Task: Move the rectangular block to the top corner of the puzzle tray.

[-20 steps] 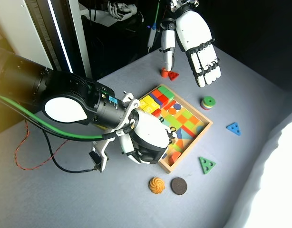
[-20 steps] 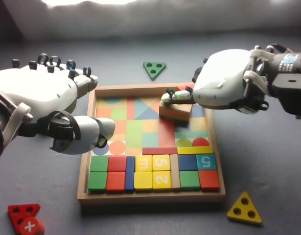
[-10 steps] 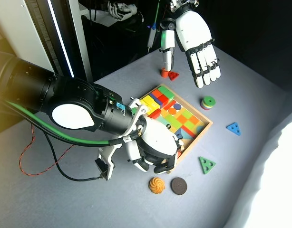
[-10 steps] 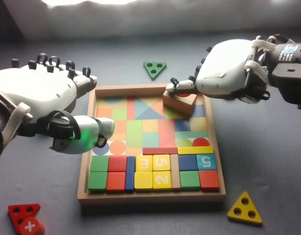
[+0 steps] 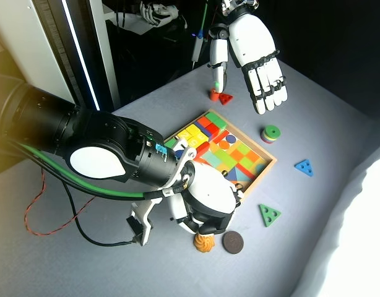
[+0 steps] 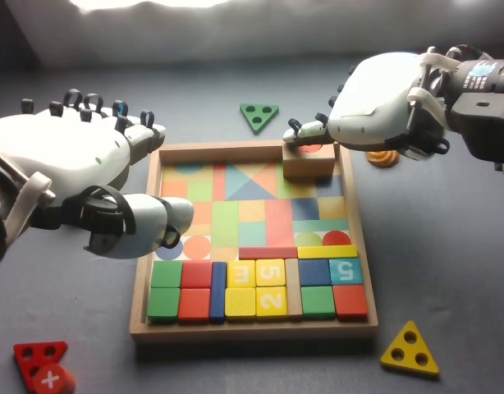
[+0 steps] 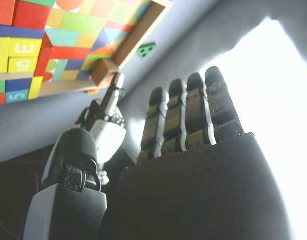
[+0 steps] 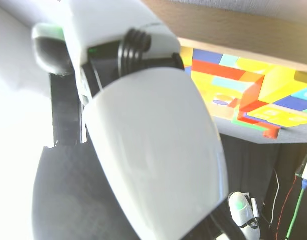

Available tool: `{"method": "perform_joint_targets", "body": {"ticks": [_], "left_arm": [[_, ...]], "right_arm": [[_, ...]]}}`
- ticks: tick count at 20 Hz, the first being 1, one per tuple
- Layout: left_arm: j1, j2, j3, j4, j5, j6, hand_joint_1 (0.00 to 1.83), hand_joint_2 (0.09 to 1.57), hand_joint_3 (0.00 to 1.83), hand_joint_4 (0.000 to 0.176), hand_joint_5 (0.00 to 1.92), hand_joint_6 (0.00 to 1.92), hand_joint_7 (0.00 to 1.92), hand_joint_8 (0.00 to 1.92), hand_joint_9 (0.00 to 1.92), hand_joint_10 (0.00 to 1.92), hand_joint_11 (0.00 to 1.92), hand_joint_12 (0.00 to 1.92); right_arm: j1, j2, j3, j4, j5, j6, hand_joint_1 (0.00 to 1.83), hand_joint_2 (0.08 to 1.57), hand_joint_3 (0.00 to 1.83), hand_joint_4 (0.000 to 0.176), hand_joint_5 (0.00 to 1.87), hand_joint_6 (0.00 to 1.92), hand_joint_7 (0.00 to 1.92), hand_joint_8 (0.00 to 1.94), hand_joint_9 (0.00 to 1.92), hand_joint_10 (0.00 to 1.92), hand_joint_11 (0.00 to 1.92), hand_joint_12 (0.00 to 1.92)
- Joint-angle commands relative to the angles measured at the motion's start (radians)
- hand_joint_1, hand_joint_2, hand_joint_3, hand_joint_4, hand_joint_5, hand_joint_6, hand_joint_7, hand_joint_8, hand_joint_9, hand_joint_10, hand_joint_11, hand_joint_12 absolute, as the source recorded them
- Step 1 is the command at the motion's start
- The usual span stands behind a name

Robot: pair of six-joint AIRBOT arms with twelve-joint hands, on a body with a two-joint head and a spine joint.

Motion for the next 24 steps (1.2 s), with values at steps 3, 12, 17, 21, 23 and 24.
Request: {"method": "perform_joint_targets", "body": {"ticks": [3, 12, 17, 21, 23, 24], "left_arm": [[-0.006, 0.006, -0.001, 0.067, -0.022, 0.0, 0.0, 1.37, 0.0, 0.0, 0.08, 0.0, 0.08, 0.0, 0.0, 0.0, 0.0, 0.0], [-0.005, 0.006, -0.001, 0.067, -0.022, 0.0, 0.0, 1.38, 0.0, 0.0, 0.09, 0.0, 0.09, 0.0, 0.01, 0.0, 0.0, 0.0], [-0.005, 0.006, -0.002, 0.067, -0.022, 0.0, 0.0, 1.38, 0.0, 0.0, 0.09, 0.0, 0.08, 0.0, 0.01, 0.0, 0.0, 0.0], [-0.005, 0.005, -0.002, 0.067, -0.022, 0.0, 0.0, 1.37, 0.0, 0.0, 0.11, 0.01, 0.11, 0.01, 0.04, 0.01, 0.0, 0.0], [-0.005, 0.005, -0.002, 0.067, -0.022, 0.0, 0.0, 1.37, 0.0, 0.0, 0.09, 0.01, 0.08, 0.0, 0.01, 0.0, 0.0, 0.0], [-0.005, 0.005, -0.002, 0.067, -0.022, 0.0, 0.0, 1.37, 0.0, 0.0, 0.08, 0.0, 0.07, 0.0, 0.0, 0.0, 0.0, 0.0]], "right_arm": [[0.019, 0.013, 0.002, -0.011, 0.058, -0.01, 1.83, 0.83, 0.6, 0.0, 0.12, 0.0, 1.45, 1.94, 1.48, 1.92, 1.46, 1.92], [0.077, 0.01, -0.015, -0.009, 0.03, -0.022, 1.83, 0.79, 0.67, 0.0, 0.16, 0.0, 1.42, 1.94, 1.41, 1.92, 1.37, 1.92], [0.097, -0.005, -0.02, -0.007, 0.017, -0.023, 1.83, 0.81, 0.63, 0.0, 0.16, 0.0, 1.39, 1.94, 1.4, 1.92, 1.33, 1.92], [0.077, -0.022, -0.028, -0.009, 0.012, -0.041, 1.83, 0.81, 0.61, 0.0, 0.2, 0.01, 1.36, 1.94, 1.35, 1.92, 1.24, 1.92], [0.068, -0.027, -0.028, -0.009, 0.012, -0.047, 1.83, 0.84, 0.59, 0.0, 0.16, 0.0, 1.28, 1.94, 1.32, 1.92, 1.14, 1.88], [0.067, -0.028, -0.028, -0.01, 0.012, -0.047, 1.83, 0.85, 0.58, 0.0, 0.17, 0.01, 1.31, 1.94, 1.33, 1.92, 1.24, 1.91]]}}
